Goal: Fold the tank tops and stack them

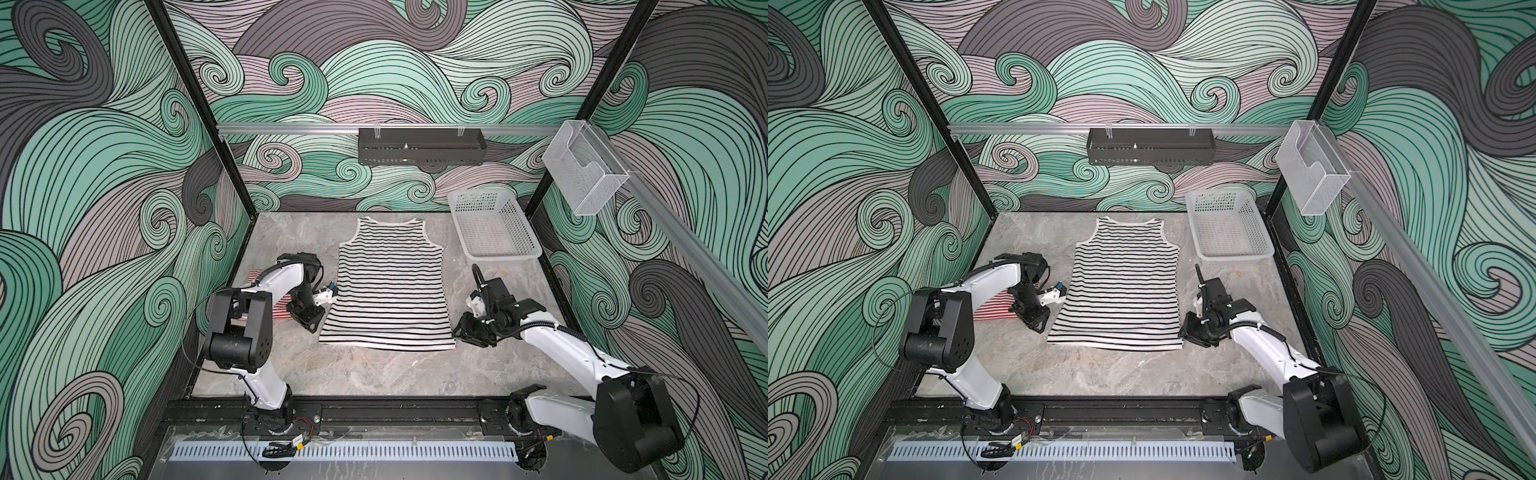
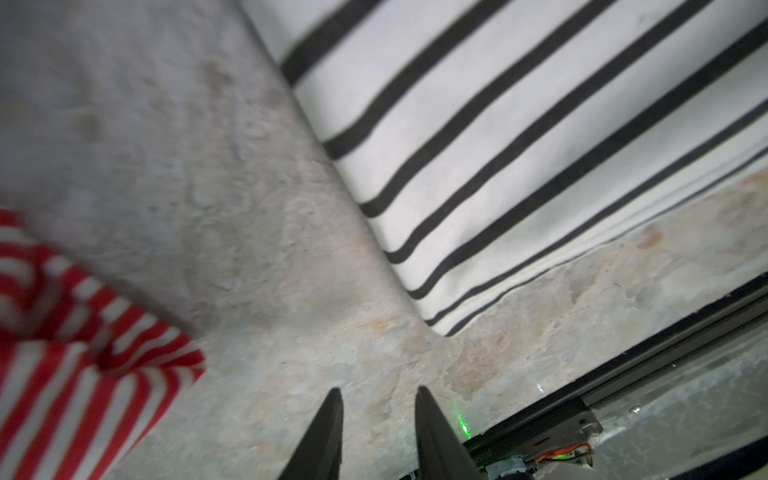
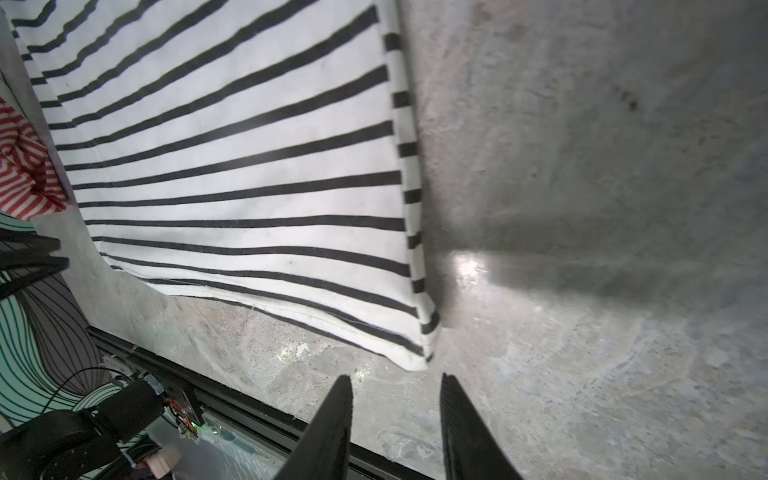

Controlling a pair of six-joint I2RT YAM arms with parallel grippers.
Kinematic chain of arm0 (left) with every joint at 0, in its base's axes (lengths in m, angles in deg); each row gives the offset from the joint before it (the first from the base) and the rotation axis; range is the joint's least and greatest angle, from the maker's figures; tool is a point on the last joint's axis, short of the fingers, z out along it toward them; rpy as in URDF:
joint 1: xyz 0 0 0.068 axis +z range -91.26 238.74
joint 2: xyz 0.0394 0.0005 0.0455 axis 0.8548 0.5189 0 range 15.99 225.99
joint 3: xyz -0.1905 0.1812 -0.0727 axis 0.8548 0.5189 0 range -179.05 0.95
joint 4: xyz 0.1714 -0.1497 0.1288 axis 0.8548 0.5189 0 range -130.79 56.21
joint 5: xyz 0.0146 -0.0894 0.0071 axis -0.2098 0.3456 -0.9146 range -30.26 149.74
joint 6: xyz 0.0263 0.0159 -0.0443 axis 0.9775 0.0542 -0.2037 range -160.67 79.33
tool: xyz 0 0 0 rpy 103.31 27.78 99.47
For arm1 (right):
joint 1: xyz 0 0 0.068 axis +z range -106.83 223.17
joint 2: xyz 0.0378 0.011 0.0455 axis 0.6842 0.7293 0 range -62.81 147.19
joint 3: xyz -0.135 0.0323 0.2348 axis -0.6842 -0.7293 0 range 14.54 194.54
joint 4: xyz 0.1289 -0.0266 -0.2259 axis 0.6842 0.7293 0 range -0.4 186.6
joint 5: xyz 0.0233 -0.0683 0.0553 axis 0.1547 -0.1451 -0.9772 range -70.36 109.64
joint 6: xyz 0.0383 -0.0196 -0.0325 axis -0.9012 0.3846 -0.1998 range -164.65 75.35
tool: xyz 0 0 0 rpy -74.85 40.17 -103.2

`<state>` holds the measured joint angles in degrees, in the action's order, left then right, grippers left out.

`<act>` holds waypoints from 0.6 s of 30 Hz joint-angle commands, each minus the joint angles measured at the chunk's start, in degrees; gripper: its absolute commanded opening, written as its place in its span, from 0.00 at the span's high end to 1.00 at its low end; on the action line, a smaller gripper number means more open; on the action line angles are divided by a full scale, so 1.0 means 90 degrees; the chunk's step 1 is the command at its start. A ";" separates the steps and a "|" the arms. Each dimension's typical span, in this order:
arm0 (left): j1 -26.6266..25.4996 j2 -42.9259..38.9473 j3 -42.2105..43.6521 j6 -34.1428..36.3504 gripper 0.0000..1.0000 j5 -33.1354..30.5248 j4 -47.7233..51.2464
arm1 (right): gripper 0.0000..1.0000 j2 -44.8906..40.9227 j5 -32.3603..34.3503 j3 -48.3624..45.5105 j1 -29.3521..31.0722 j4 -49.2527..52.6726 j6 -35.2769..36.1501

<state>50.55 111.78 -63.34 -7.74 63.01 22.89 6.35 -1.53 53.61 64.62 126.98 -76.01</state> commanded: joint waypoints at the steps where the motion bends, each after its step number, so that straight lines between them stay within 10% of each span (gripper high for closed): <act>1: -0.0164 -0.0228 -0.0477 -0.0134 0.67 0.0338 -0.0007 | 0.71 0.0275 0.0409 0.0192 0.0483 -0.0078 -0.0410; 18: -0.0956 0.1606 -0.1961 -0.0737 0.70 -0.0147 -0.0948 | 0.76 0.2530 0.1551 0.0796 0.1015 0.0060 -0.0717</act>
<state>43.01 127.10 -79.38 -13.32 62.77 14.83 26.94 6.49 60.84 75.14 123.33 -81.84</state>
